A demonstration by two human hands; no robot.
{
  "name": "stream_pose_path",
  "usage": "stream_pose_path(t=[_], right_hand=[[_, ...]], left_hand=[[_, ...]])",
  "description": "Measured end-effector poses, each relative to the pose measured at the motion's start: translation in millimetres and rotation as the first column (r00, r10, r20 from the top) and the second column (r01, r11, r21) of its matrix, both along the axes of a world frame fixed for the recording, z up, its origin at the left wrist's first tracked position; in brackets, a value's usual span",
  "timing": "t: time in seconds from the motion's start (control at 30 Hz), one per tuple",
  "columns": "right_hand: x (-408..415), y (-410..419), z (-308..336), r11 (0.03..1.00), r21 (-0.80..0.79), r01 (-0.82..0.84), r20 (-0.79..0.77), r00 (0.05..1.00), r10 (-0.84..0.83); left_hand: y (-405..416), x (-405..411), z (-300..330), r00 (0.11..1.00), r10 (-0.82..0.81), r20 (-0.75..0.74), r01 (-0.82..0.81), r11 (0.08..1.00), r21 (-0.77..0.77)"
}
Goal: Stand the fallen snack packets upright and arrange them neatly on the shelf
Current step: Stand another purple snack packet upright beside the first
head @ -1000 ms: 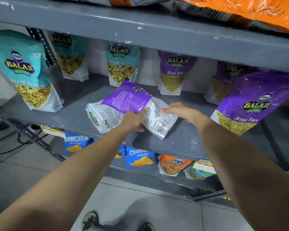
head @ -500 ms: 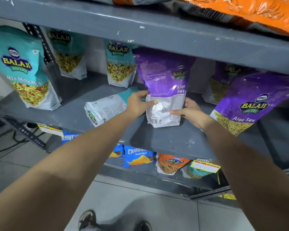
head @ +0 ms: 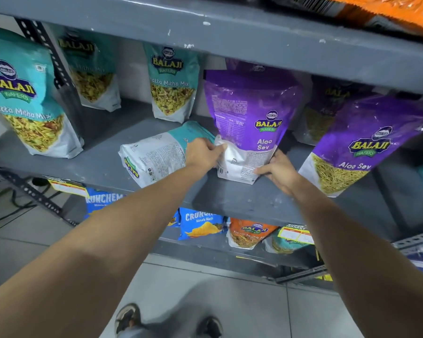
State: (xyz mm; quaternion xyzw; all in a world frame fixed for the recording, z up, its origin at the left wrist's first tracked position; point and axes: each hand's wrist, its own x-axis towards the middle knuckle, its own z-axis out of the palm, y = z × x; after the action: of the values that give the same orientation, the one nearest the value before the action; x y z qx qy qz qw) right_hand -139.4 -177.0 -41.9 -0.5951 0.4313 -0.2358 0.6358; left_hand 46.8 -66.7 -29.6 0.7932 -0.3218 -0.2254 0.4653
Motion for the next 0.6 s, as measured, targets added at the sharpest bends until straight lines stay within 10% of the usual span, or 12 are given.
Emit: stream_pose_path(t=[0.4, 0.6], right_hand=[[-6, 13, -3, 1.0, 0.012, -0.003, -0.071, 0.997, 0.004], [-5, -2, 5, 0.997, 0.064, 0.04, -0.046, 0.998, -0.037]], left_hand=[[18, -56, -8, 0.902, -0.293, -0.315, 0.226, 0.946, -0.234], [4, -44, -17, 0.953, -0.302, 0.037, 0.304, 0.946, -0.117]])
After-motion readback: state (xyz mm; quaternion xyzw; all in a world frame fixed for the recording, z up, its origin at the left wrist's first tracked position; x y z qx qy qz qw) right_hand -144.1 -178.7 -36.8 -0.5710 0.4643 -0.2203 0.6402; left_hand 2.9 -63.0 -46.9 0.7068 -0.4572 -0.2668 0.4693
